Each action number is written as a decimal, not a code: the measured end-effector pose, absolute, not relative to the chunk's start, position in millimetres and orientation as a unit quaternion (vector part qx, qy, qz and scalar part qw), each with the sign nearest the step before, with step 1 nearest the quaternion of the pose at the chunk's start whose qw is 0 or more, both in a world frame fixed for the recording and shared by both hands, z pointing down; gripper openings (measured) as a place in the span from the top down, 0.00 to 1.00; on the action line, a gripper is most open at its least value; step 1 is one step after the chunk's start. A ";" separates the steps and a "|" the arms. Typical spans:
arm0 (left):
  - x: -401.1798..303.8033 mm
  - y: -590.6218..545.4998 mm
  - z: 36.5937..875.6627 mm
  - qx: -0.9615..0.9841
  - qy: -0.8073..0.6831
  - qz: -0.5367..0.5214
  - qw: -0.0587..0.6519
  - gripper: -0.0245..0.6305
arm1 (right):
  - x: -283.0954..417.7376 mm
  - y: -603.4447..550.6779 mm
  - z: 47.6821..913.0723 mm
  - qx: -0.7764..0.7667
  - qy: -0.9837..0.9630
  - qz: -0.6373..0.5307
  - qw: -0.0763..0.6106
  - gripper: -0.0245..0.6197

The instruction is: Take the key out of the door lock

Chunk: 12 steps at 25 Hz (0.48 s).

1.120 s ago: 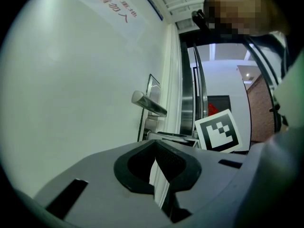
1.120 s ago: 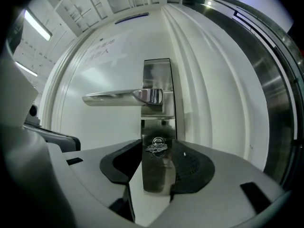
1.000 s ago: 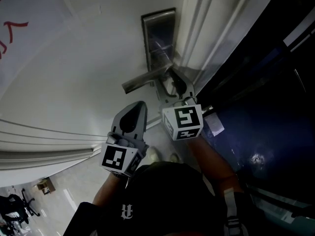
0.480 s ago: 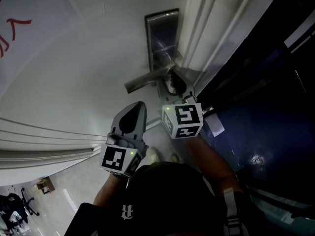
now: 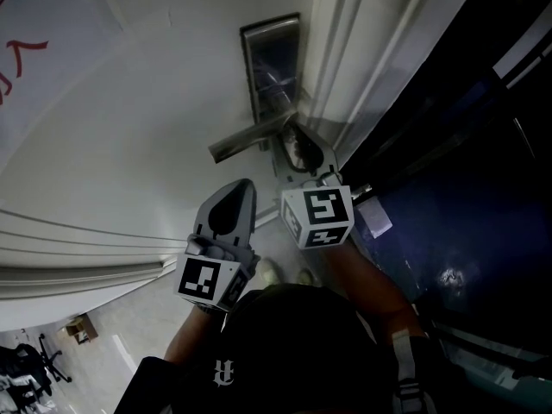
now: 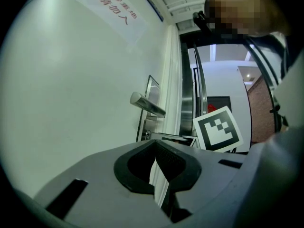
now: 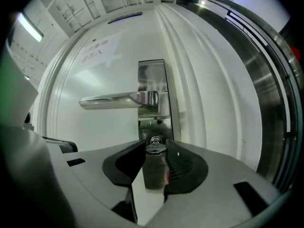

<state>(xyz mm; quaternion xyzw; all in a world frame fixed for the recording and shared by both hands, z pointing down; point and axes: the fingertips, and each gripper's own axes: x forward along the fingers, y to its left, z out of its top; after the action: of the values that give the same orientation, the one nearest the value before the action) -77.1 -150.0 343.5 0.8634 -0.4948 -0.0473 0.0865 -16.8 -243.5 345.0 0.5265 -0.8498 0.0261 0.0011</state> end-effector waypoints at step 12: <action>-62.4 -139.8 340.4 0.863 -0.495 -0.052 0.084 0.95 | -0.5 -224.5 339.4 0.519 -0.854 0.021 -0.002 0.75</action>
<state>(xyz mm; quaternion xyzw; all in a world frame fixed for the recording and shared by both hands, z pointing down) -62.4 -139.8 340.4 0.8634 -0.4948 -0.0519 0.0842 -0.5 -224.5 339.4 0.5195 -0.8542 0.0213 -0.0016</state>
